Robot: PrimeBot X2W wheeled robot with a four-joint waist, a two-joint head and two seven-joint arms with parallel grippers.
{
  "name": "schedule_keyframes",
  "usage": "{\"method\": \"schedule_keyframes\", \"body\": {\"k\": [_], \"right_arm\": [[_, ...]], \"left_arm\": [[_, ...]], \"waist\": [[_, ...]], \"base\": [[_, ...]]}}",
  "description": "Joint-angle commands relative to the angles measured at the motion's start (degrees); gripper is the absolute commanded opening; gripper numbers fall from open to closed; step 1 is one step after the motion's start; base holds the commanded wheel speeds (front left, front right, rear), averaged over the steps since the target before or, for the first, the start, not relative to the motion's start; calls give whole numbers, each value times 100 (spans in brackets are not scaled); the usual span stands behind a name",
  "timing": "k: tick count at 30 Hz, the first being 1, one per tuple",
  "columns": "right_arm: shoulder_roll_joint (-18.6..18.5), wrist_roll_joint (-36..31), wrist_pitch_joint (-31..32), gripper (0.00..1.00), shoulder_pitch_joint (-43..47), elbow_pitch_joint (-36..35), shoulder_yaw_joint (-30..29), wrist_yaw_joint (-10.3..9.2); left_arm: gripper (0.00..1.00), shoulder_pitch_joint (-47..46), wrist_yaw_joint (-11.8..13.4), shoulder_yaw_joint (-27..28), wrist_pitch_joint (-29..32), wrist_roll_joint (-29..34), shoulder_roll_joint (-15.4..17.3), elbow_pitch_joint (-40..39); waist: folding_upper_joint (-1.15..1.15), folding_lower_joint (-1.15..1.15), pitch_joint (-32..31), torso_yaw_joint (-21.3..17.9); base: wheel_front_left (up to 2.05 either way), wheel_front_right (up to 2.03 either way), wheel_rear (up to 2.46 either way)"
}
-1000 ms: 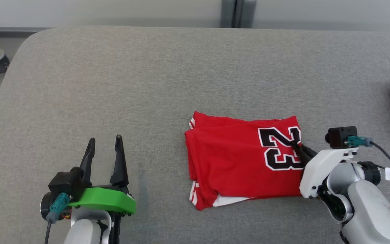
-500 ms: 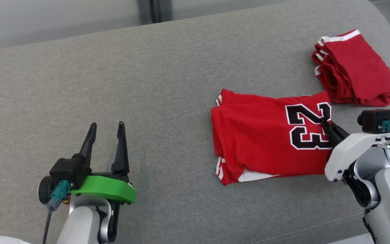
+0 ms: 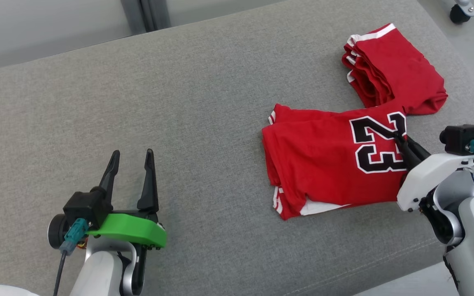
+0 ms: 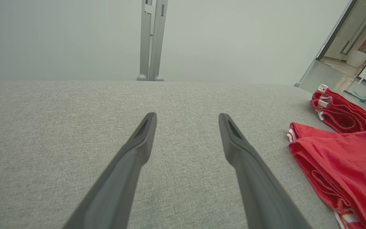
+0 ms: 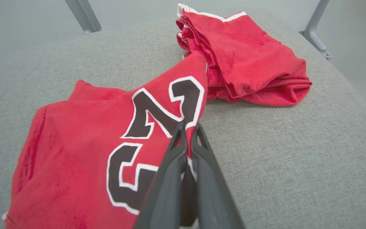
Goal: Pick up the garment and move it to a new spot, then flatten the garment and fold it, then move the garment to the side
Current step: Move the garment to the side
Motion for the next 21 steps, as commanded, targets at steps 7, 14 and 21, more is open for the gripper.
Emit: {"method": "schedule_keyframes", "body": {"k": [7,14,21], "right_arm": [[-287,-194,302,0,-645,-67,-142,-6],[-859,-466,719,0,-1262,-34,-184,-7],[-1162,-563,935,0,-1634,83,-261,-6]], "left_arm": [[100,77,38,-60,-36,-76,-2,-29],[100,50,70,-52,-62,-138,-46,1],[100,63,76,-4,-98,-183,-67,46]], "waist": [[0,0,-97,382],[0,0,-66,655],[0,0,-62,794]], "base": [[0,0,0],[0,0,0],[0,0,0]]}}
